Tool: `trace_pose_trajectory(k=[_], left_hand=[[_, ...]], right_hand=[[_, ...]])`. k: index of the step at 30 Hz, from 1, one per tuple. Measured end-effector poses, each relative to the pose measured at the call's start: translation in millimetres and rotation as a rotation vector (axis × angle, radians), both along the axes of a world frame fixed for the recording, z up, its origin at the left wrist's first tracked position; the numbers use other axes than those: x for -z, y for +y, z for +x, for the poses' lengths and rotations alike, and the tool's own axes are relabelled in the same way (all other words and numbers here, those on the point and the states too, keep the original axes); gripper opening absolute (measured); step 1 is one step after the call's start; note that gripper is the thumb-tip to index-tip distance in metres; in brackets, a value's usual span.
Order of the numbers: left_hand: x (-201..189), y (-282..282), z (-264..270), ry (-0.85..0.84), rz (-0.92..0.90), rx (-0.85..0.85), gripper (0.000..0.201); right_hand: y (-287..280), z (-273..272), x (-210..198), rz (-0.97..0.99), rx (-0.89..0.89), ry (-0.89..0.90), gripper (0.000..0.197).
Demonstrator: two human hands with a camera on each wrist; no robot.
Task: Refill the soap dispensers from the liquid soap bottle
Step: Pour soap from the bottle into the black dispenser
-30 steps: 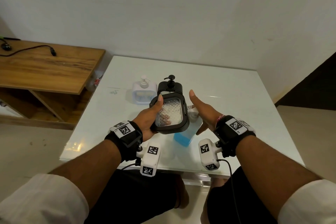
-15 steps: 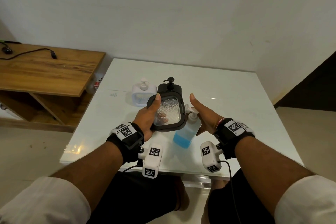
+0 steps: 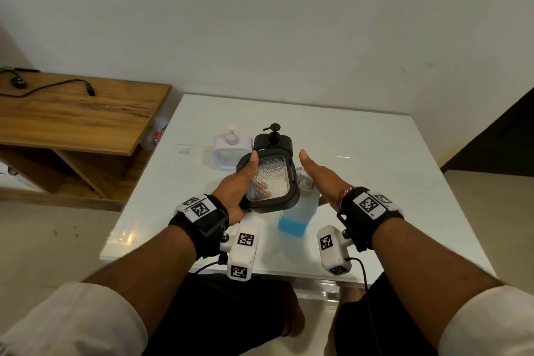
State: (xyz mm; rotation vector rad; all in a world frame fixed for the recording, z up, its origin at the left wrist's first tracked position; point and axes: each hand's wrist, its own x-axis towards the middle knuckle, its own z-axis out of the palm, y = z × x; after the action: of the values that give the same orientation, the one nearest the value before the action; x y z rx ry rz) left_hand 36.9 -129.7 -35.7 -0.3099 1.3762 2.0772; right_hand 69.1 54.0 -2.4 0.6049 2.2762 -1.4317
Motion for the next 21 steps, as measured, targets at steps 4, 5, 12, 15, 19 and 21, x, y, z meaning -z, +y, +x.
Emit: trace_pose_trajectory(k=[4,5,12,15,19,21], left_hand=[[-0.4,-2.7,-1.4,-0.011,-0.007,-0.020,0.043],[-0.4,-3.1,-1.5,-0.013,-0.004,-0.022,0.044],[-3.2,-4.0,-0.2,-0.026,0.022,-0.032,0.040],[-5.0,-3.6,0.4,-0.021,0.019,-0.027,0.039],[-6.2,-3.0,1.1,-0.016,-0.007,-0.030,0.044],[-7.1,-3.5,1.8,-0.016,-0.007,-0.034,0.041]], right_hand=[[-7.8,-2.5,-5.6,0.070,0.049,0.013,0.088],[-8.3,-2.6,-5.2,0.075,0.062,0.022,0.082],[-8.5,-2.2,6.1,0.042,0.091,0.218,0.077],[-4.3,-3.3,11.0,0.013,0.094,0.240,0.085],[0.8,-5.1,11.4,-0.025,0.140,0.264,0.075],[1.2,-5.3,10.7,-0.057,0.167,0.243,0.066]])
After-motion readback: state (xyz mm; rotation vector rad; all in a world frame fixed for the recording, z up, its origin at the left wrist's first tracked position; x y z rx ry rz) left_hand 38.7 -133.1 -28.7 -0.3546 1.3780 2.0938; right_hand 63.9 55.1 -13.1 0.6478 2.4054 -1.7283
